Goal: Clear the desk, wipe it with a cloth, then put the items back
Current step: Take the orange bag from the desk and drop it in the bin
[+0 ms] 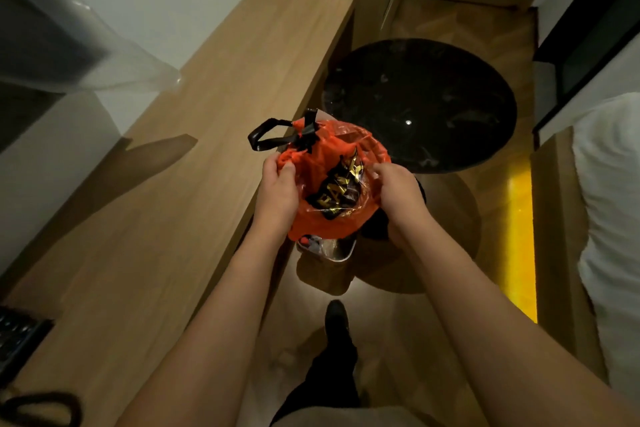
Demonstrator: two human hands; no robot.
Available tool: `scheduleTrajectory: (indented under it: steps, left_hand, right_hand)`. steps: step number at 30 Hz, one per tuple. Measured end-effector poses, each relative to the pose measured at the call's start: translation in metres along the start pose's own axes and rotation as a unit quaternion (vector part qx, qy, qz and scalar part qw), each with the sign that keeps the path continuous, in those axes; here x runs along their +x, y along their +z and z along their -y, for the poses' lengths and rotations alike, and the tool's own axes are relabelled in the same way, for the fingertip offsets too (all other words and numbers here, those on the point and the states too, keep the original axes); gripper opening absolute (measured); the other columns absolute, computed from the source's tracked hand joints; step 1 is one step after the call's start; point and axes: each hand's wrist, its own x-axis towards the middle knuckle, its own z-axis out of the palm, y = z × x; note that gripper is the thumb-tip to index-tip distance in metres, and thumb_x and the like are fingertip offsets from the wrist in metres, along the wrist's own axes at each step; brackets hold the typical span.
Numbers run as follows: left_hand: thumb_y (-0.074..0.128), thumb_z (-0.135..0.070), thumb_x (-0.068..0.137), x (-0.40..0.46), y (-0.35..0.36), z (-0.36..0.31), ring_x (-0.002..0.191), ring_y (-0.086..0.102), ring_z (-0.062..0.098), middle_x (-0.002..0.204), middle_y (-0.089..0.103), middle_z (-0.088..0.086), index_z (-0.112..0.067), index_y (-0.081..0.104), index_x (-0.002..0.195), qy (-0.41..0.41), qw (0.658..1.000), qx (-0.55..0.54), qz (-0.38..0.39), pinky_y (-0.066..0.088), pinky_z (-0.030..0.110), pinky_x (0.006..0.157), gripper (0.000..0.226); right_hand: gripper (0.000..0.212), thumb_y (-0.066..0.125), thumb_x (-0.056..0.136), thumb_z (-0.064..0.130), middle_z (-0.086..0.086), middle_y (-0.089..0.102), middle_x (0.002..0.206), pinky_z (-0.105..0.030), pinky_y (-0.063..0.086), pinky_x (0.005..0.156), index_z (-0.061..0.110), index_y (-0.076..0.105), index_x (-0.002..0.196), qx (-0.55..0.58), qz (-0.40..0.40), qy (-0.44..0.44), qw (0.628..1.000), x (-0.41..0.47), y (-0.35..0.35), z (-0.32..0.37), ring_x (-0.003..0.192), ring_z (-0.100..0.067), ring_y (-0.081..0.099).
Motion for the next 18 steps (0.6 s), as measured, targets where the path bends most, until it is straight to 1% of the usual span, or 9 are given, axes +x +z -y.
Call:
scheduleTrajectory:
  steps: [1, 3, 6, 8, 10, 12, 15, 17, 18]
  left_hand:
    - [0.037, -0.057, 0.093, 0.017, 0.004, -0.005, 0.115, 0.048, 0.015, 0.126, 0.049, -0.012, -0.041, 0.034, 0.145, -0.005, 1.0, -0.003, -0.002, 0.043, 0.042, 0.093, 0.054]
    - [0.039, -0.055, 0.094, 0.046, 0.012, -0.014, 0.11, 0.051, 0.014, 0.122, 0.052, -0.013, -0.041, 0.037, 0.142, -0.014, 1.0, -0.011, -0.003, 0.045, 0.042, 0.091, 0.049]
    - [0.048, -0.058, 0.089, 0.075, 0.025, -0.029, 0.097, 0.051, 0.004, 0.109, 0.053, -0.019, -0.041, 0.041, 0.128, -0.026, 0.999, -0.017, 0.008, 0.044, 0.035, 0.08, 0.043]
    - [0.056, -0.061, 0.084, 0.088, 0.032, -0.034, 0.097, 0.052, 0.003, 0.109, 0.055, -0.017, -0.041, 0.041, 0.124, -0.031, 0.999, -0.015, 0.014, 0.042, 0.029, 0.071, 0.048]
    - [0.06, -0.064, 0.079, 0.097, 0.037, -0.033, 0.101, 0.053, 0.004, 0.113, 0.054, -0.017, -0.042, 0.039, 0.125, -0.032, 0.999, -0.009, 0.008, 0.042, 0.028, 0.072, 0.056]
    - [0.059, -0.066, 0.076, 0.104, 0.041, -0.029, 0.102, 0.051, 0.003, 0.115, 0.052, -0.018, -0.041, 0.038, 0.128, -0.035, 0.999, 0.003, -0.008, 0.041, 0.028, 0.074, 0.062]
    - [0.055, -0.066, 0.077, 0.106, 0.044, -0.018, 0.097, 0.049, 0.001, 0.111, 0.049, -0.023, -0.04, 0.036, 0.132, -0.063, 0.996, 0.026, -0.05, 0.04, 0.03, 0.075, 0.064]
    - [0.054, -0.064, 0.081, 0.104, 0.048, -0.008, 0.099, 0.05, 0.007, 0.108, 0.047, -0.024, -0.041, 0.033, 0.136, -0.085, 0.992, 0.048, -0.077, 0.039, 0.034, 0.082, 0.063]
    - [0.053, -0.061, 0.085, 0.102, 0.05, -0.002, 0.104, 0.05, 0.012, 0.109, 0.047, -0.023, -0.042, 0.03, 0.14, -0.094, 0.99, 0.056, -0.093, 0.038, 0.036, 0.087, 0.063]
  right_hand:
    - [0.022, 0.053, 0.092, 0.022, 0.004, 0.054, 0.06, -0.029, 0.043, 0.055, 0.023, 0.057, 0.071, 0.0, -0.001, -0.001, 1.0, 0.015, 0.005, 0.01, 0.051, -0.013, 0.052]
    - [0.019, 0.053, 0.092, 0.024, 0.001, 0.058, 0.067, -0.032, 0.048, 0.062, 0.022, 0.06, 0.075, -0.013, -0.001, -0.009, 1.0, 0.043, 0.011, 0.027, 0.062, -0.018, 0.057]
    - [0.016, 0.052, 0.092, 0.026, 0.0, 0.064, 0.076, -0.034, 0.051, 0.069, 0.021, 0.063, 0.083, -0.033, 0.005, -0.024, 0.999, 0.075, 0.012, 0.043, 0.07, -0.017, 0.063]
    - [0.018, 0.054, 0.092, 0.032, -0.001, 0.07, 0.092, -0.035, 0.055, 0.076, 0.021, 0.065, 0.101, -0.05, 0.01, -0.01, 0.999, 0.096, 0.011, 0.048, 0.085, -0.018, 0.069]
    - [0.028, 0.056, 0.091, 0.04, -0.002, 0.07, 0.108, -0.041, 0.054, 0.09, 0.024, 0.06, 0.114, -0.063, 0.027, 0.012, 0.998, 0.116, 0.012, 0.049, 0.101, -0.022, 0.068]
    - [0.037, 0.056, 0.092, 0.04, -0.003, 0.068, 0.116, -0.047, 0.051, 0.098, 0.024, 0.054, 0.125, -0.079, 0.069, 0.035, 0.994, 0.136, 0.015, 0.048, 0.107, -0.023, 0.066]
    - [0.045, 0.055, 0.093, 0.035, -0.006, 0.067, 0.116, -0.048, 0.051, 0.098, 0.018, 0.05, 0.135, -0.117, 0.116, 0.077, 0.983, 0.159, 0.021, 0.039, 0.105, -0.024, 0.066]
    - [0.048, 0.055, 0.092, 0.036, -0.007, 0.066, 0.115, -0.048, 0.052, 0.096, 0.015, 0.048, 0.135, -0.162, 0.132, 0.096, 0.973, 0.17, 0.022, 0.032, 0.102, -0.024, 0.066]
    - [0.045, 0.055, 0.093, 0.035, -0.009, 0.067, 0.113, -0.047, 0.053, 0.095, 0.014, 0.052, 0.132, -0.185, 0.148, 0.098, 0.966, 0.175, 0.023, 0.028, 0.1, -0.025, 0.067]
